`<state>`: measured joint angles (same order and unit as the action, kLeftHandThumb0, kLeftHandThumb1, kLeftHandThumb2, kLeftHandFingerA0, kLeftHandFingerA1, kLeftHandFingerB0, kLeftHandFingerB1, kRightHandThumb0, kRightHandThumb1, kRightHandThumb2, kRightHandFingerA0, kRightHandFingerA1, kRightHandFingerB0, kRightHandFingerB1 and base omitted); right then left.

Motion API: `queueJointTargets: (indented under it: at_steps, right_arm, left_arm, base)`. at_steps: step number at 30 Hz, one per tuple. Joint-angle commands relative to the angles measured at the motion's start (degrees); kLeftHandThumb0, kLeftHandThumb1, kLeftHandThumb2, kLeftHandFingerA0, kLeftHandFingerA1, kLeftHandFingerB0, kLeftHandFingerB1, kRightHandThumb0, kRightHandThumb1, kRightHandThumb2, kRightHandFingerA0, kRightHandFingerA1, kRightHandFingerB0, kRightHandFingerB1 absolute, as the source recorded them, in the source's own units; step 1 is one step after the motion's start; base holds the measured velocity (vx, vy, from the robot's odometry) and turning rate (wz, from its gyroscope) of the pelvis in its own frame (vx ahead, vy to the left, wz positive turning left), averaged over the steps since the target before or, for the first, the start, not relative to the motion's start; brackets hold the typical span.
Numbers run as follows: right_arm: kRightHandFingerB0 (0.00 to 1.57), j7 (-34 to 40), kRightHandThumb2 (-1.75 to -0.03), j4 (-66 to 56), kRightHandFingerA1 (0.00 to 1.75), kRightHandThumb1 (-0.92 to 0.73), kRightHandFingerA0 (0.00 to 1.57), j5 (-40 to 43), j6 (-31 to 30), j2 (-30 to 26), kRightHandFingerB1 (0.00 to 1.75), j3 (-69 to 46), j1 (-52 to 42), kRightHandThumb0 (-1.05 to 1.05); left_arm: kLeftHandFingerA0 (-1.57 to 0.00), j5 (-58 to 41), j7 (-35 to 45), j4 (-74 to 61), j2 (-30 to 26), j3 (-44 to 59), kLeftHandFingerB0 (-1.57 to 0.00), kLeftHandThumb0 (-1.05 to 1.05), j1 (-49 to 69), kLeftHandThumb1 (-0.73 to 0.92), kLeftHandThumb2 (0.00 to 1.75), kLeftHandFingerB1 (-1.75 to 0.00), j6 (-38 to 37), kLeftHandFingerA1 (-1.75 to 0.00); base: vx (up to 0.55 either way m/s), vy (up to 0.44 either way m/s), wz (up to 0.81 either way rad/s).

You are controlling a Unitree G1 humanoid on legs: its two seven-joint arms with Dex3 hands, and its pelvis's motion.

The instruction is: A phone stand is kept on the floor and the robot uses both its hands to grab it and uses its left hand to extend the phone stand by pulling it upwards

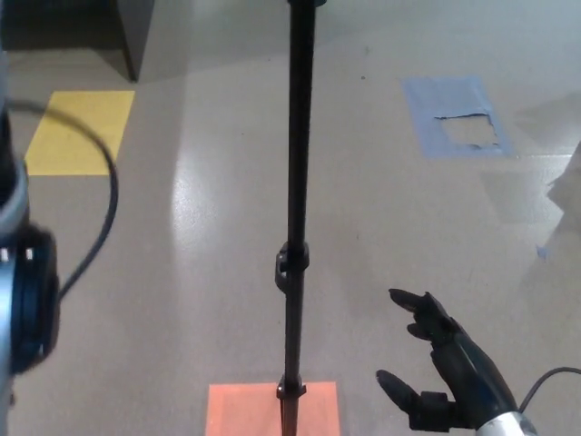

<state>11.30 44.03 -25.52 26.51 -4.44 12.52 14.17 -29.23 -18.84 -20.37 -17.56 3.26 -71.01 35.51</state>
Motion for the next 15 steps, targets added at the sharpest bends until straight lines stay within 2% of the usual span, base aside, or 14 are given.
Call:
queueJointTargets:
  at_steps: [1,3,5,8,9,10,11,12,13,14,15]
  right_arm:
    - [0.0,-0.56,-0.75,-6.69,0.85,-0.92,0.0,6.39,9.49,-9.02,0.3,-6.27,-12.39,-1.05]
    - [0.0,-0.65,-0.74,-5.59,0.88,-0.92,0.01,7.89,12.73,-9.46,0.12,-7.05,-15.21,-1.05]
    - [0.0,-2.53,-0.75,-5.26,0.86,-0.91,0.0,10.66,15.25,-9.98,0.07,-8.13,-19.08,-1.05]
    - [0.0,-4.36,-0.72,-4.66,0.76,-0.9,0.0,13.7,17.91,-9.93,0.02,-9.28,-21.57,-1.05]
    - [0.0,-4.14,-0.7,-3.75,0.49,-0.9,0.0,14.1,19.41,-9.78,0.0,-9.49,-22.69,-1.05]
    - [0.0,-3.88,-0.69,-3.44,0.45,-0.88,0.0,14.04,19.85,-9.74,0.0,-9.57,-23.01,-1.05]
    - [0.0,-3.78,-0.69,-3.45,0.45,-0.88,0.0,13.96,19.84,-9.75,0.0,-9.63,-23.02,-1.05]
    - [0.0,-3.08,-0.69,-3.36,0.33,-0.87,0.0,13.45,19.35,-9.69,0.0,-9.85,-22.5,-1.05]
    - [0.0,-2.44,-0.71,-4.45,0.22,-0.87,0.0,12.4,18.33,-10.28,0.0,-9.91,-22.53,-1.05]
    - [0.0,-0.05,-0.88,-4.79,0.18,-0.87,0.0,9.87,17.49,-10.81,0.0,-9.61,-22.18,-1.05]
    - [0.0,2.88,-0.87,-4.51,0.16,-0.85,0.0,6.87,17.28,-11.51,0.0,-9.2,-22.1,-1.05]
  left_arm:
    - [0.0,15.29,9.5,-20.87,1.44,4.14,-0.1,-0.89,75.61,0.73,1.21,-0.2,-24.23,-0.18]
    - [-0.04,14.37,14.81,-15.45,4.17,5.77,-0.07,-0.98,87.38,0.78,1.22,-0.2,-33.35,-0.1]
    - [-0.07,13.71,18.72,-10.02,6.51,6.65,-0.09,-1.0,98.36,0.79,1.22,-0.21,-40.6,-0.1]
    - [-0.09,13.43,20.33,-5.9,8.1,6.36,-0.1,-0.99,105.97,0.85,1.24,-0.19,-45.67,-0.1]
    - [0.0,12.74,22.4,-1.86,9.59,6.6,-0.12,-0.89,111.18,0.77,1.2,-0.22,-50.06,-0.16]
    - [-0.03,12.6,23.09,0.38,9.99,6.56,-0.03,-0.98,113.2,0.92,0.73,-0.24,-52.21,-0.22]
    - [-0.03,12.66,23.03,0.89,9.9,6.43,-0.03,-0.98,113.45,0.92,0.73,-0.24,-52.56,-0.22]
    - [-0.04,13.13,22.71,4.1,9.36,6.0,-0.05,-0.93,113.26,0.75,1.14,-0.17,-53.95,-0.18]
    - [0.0,13.49,22.32,7.19,8.92,5.36,-0.03,-0.99,112.6,0.91,0.76,-0.24,-54.96,-0.23]
    - [0.0,13.65,21.25,9.61,9.24,5.42,-0.2,-0.93,111.59,0.78,1.21,-0.25,-55.1,-0.15]
    - [0.0,14.14,19.02,12.43,10.22,5.35,-0.14,-0.97,111.09,0.81,1.23,-0.25,-55.49,-0.17]
  base:
    - [0.0,0.0,0.0]
    - [0.0,0.0,0.0]
    - [0.0,0.0,0.0]
    - [0.0,0.0,0.0]
    - [0.0,0.0,0.0]
    - [0.0,0.0,0.0]
    - [0.0,0.0,0.0]
    - [0.0,0.0,0.0]
    - [0.0,0.0,0.0]
    - [0.0,0.0,0.0]
    - [0.0,0.0,0.0]
